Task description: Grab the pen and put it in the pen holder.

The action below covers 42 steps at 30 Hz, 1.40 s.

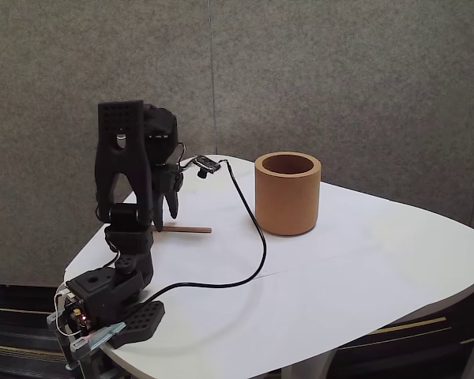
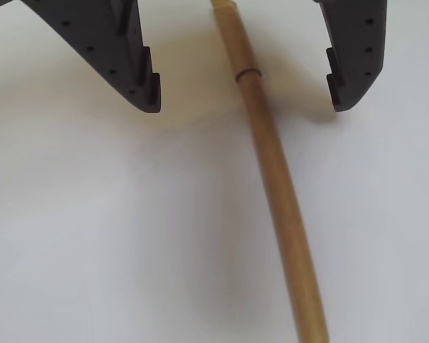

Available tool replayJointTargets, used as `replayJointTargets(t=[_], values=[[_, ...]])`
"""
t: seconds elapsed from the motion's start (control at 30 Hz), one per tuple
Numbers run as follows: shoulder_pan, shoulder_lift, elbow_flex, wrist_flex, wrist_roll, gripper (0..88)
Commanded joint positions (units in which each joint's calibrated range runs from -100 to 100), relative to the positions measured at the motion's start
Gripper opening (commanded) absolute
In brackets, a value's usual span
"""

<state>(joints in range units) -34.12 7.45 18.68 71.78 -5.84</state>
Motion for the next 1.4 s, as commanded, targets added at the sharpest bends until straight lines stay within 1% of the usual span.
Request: replayJointTargets(t=[0.0, 0.27, 1.37], values=[[-0.14, 1.29, -4.69, -0.25, -1.30, 33.4], [-1.83, 3.24, -4.15, -0.59, -1.35, 33.4], [-1.83, 4.22, -2.17, -1.78, -1.35, 33.3]])
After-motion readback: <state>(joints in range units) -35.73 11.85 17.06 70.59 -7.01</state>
